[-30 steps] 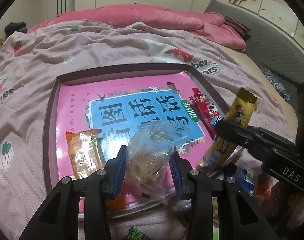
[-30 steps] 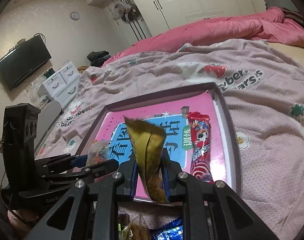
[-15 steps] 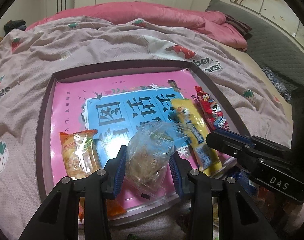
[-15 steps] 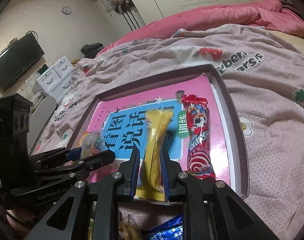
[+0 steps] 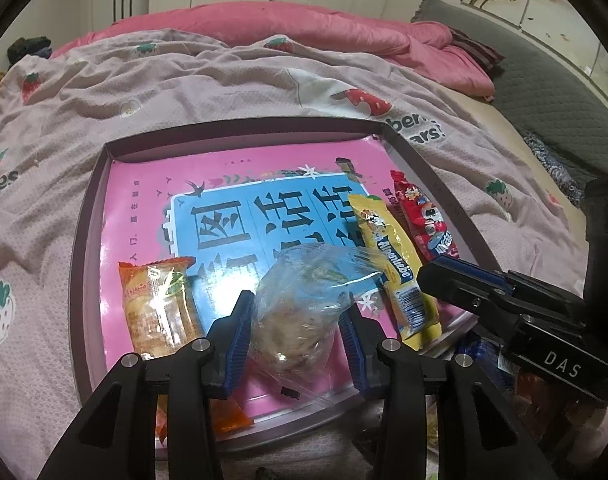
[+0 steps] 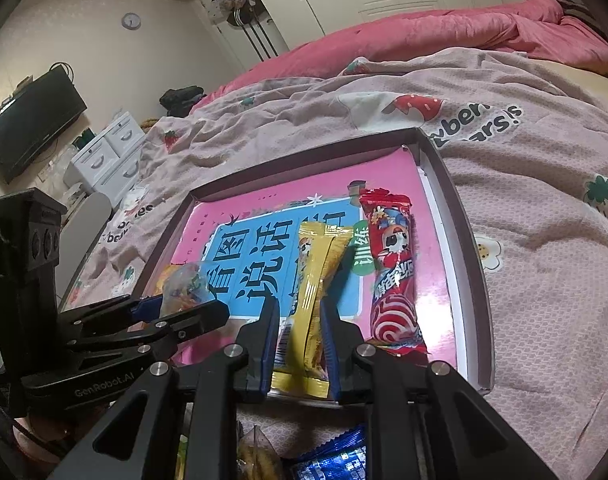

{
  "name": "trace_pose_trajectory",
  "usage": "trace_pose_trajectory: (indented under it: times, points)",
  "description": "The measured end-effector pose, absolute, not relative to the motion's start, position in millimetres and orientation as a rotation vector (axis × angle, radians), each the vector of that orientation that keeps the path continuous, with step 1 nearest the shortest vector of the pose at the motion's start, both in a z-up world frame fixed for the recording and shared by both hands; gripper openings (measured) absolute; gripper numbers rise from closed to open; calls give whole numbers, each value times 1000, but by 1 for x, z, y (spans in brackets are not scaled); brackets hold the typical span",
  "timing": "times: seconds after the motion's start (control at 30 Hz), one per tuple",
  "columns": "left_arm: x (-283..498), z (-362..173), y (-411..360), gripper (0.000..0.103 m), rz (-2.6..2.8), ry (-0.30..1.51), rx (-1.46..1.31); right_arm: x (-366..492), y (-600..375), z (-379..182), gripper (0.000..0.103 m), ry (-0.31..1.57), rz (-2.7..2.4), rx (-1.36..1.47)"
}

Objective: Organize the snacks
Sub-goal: 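Lower the clear bag into the tray and open the left gripper while the right releases the gold bar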

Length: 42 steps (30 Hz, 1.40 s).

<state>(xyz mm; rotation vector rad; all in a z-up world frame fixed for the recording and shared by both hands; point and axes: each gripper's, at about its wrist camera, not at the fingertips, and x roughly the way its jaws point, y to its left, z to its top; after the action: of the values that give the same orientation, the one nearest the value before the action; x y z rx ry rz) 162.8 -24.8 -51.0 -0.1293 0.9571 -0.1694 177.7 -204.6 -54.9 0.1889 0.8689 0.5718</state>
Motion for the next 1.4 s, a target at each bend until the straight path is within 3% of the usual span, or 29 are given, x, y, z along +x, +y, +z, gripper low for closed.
trace_pose_trajectory:
  times: [0.37,0.57,0.83,1.4]
  points:
    - [161,-49,-25,59,-171,953,-131,177,-207,-52,21,857,571,197]
    - [157,-44,-26,66,-174,946,-126,175,-210,-49,29,844,575,209]
    - [151,-33,-25,70,-147,925,-107,171,-210,-43,40,821,572,193]
    - [136,-12,-17,73,-127,888,-119,156,-209,-21,44,733,582,140]
